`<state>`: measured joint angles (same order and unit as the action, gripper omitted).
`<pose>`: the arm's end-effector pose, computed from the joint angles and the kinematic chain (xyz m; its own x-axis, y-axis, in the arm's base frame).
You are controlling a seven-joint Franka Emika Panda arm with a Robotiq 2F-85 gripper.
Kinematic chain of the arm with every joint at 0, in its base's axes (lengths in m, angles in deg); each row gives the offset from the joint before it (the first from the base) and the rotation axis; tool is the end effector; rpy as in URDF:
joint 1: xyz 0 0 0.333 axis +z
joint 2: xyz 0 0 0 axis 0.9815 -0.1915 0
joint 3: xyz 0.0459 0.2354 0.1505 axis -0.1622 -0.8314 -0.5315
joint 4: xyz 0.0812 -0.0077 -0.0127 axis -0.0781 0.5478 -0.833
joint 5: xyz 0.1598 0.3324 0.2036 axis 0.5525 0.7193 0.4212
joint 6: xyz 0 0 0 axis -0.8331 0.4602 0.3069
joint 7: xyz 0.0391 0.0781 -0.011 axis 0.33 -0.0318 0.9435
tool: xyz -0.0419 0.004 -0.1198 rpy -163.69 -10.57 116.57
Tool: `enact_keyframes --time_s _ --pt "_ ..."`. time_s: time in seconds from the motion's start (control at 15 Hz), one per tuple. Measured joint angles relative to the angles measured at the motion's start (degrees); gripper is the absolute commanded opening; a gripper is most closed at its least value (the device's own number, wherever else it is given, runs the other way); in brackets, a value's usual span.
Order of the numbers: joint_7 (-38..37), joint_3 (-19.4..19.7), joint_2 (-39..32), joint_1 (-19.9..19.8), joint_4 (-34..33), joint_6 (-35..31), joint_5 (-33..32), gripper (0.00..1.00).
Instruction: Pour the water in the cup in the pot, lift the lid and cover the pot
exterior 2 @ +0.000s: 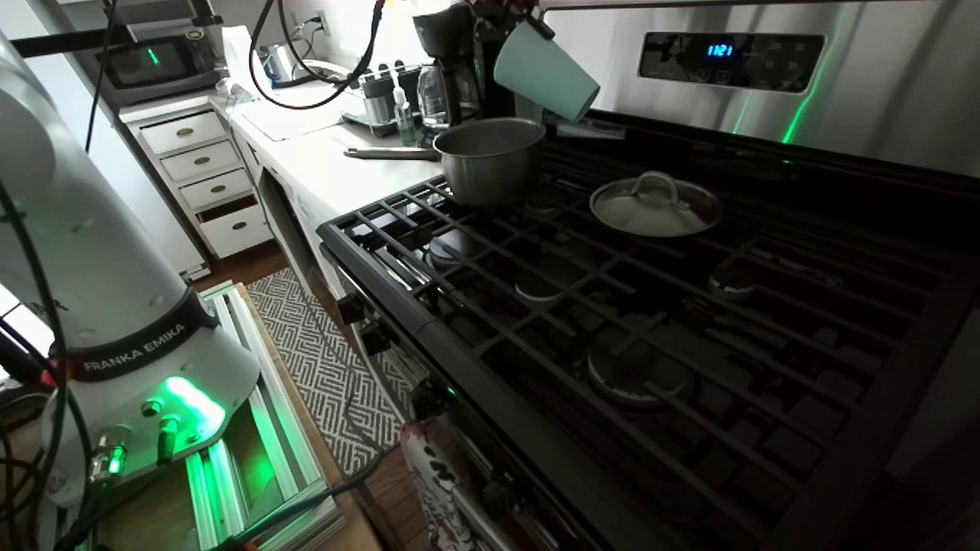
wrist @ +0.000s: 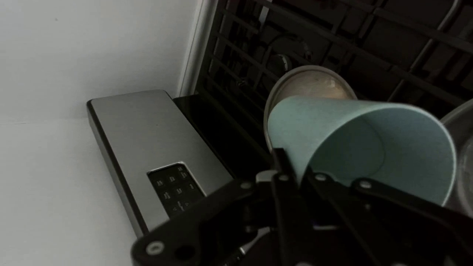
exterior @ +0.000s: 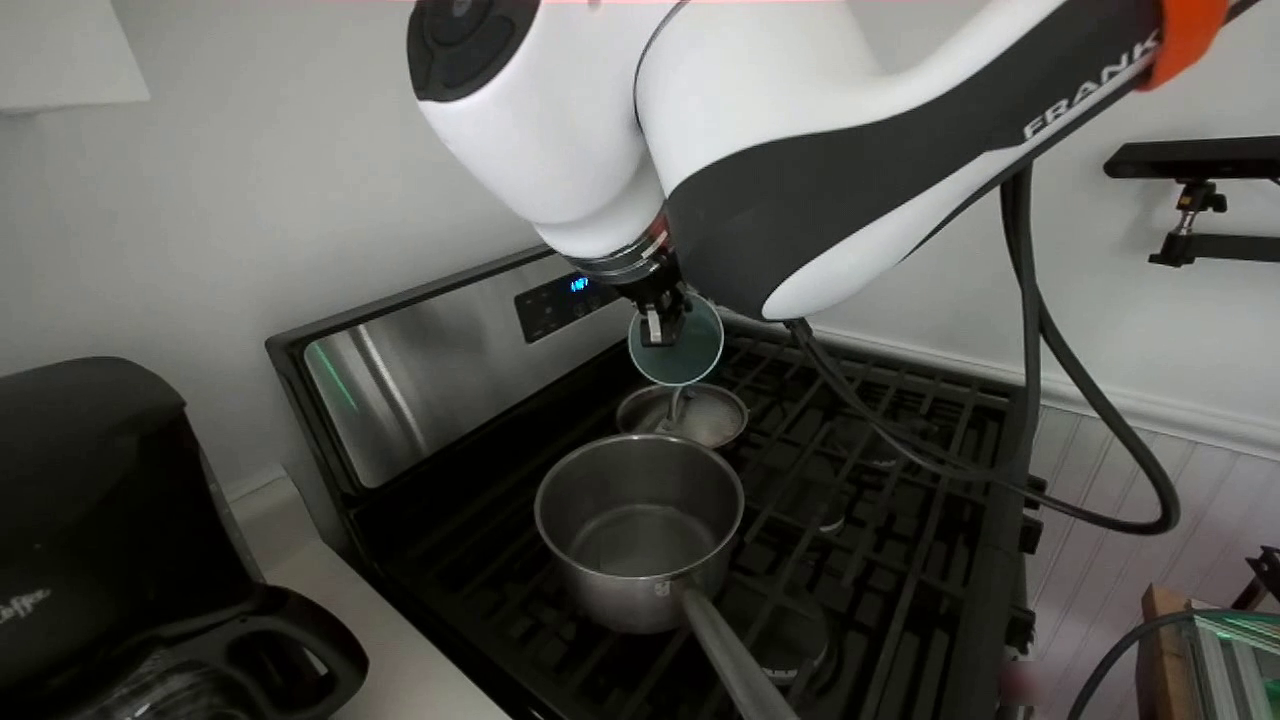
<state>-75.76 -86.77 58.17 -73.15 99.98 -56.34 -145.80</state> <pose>0.5556 0.0550 0.3460 0.9307 0.3545 -0.0902 0.2830 -0.5414 0.7917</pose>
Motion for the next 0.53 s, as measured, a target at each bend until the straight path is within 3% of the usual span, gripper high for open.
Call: enact_keyframes --time_s 0.53 --pt "-3.29 -0.62 -0.49 1.22 0.0 1.72 -4.74 0.01"
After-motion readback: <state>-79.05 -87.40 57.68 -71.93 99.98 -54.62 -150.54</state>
